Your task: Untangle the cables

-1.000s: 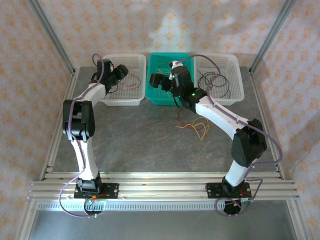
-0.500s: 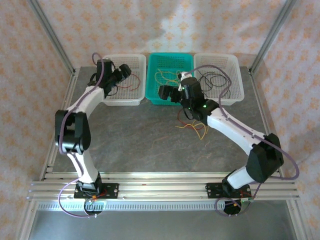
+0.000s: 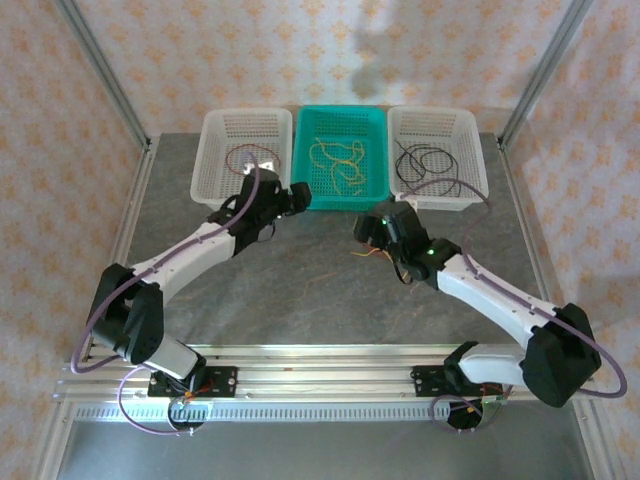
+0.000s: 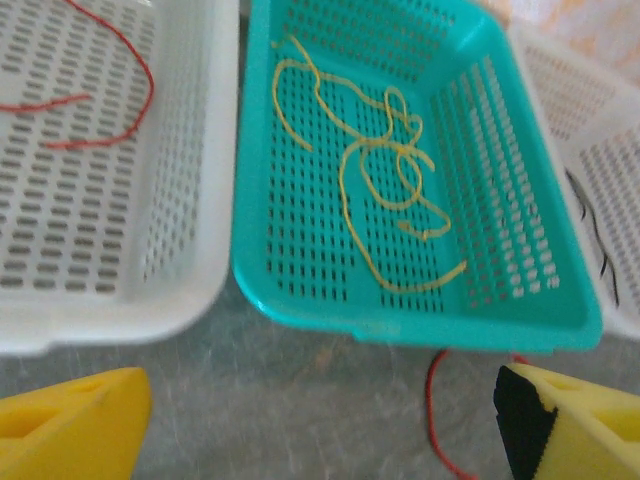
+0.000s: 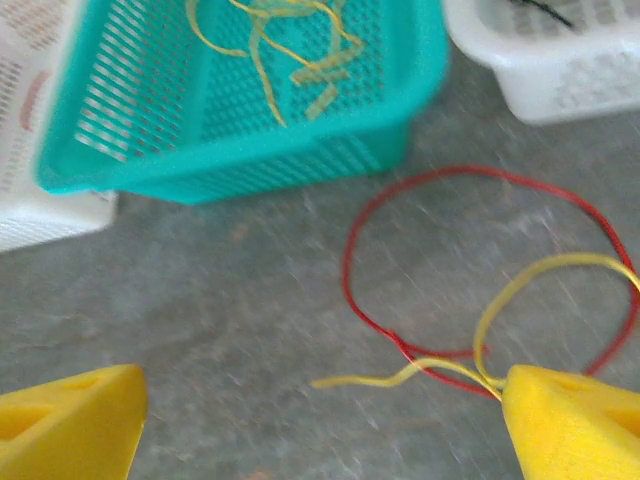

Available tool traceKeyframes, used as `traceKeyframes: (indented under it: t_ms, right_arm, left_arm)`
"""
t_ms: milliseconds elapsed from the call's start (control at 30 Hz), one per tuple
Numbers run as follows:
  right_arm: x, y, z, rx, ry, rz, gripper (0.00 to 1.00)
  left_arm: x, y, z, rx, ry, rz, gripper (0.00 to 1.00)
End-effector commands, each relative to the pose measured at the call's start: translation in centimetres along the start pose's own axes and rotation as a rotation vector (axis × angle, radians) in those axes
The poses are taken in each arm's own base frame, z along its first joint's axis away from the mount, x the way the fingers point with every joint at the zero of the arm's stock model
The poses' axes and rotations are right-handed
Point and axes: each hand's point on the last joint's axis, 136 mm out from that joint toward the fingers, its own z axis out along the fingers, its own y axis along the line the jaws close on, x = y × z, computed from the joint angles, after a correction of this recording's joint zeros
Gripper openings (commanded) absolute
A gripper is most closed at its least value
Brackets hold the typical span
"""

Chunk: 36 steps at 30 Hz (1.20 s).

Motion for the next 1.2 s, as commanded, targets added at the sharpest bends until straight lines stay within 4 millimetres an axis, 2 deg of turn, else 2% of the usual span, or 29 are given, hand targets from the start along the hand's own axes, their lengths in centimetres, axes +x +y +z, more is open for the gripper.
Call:
traceKeyframes:
  t_ms: [0,133,267,400,567,667,767,900,1000,1167]
  right_arm:
    - [1.2,-2.4,-0.2,0.081,-0.004,0.080,0.91]
    - [1.8,-3.7,-1.0,0.107,-0.016,0.123,0.91]
    - [1.8,-6.1,-2.4,0.201,-0.047,0.134,0.91]
    - [1.9,-8.2,-3.7,0.249,-0.029,0.142,0.90]
    - [2.1,-10.8,-4.3,0.277,0.012,0.173,0.84]
    - [2.4,-11.1,-3.9,0.242,0.046,0.166,0.78]
    - [3.1,-10.1,-2.9,0.153,0.116,0.151,0.77]
    - [4.1,-9.5,-2.0,0.103,0.189,0.130,0.75]
    - [4.5,-9.9,-1.3,0.117,0.215,0.129,0.74]
    - [4.8,-10.6,0.4,0.130,0.233,0.123,0.63]
  left_arm:
    - [-0.8,-1.8,-2.0,0.021,-0.086,0.047,0.90]
    - [1.8,-4.9,-2.4,0.101,-0.070,0.085,0.89]
    - [4.8,-7.8,-2.6,0.141,-0.058,0.125,0.91]
    - [7.8,-10.3,-1.9,0.179,-0.009,0.149,0.91]
    - [11.0,-14.3,-1.8,0.264,0.015,0.190,0.93]
    - [12.5,-16.6,-1.9,0.331,0.025,0.196,0.98]
    - [13.8,-17.6,-1.4,0.379,0.053,0.171,0.99]
    - [14.4,-17.4,-1.2,0.386,0.051,0.161,0.99]
    - [14.6,-17.0,-1.1,0.377,0.046,0.161,0.99]
    - [14.8,-16.7,-0.8,0.369,0.048,0.165,0.97]
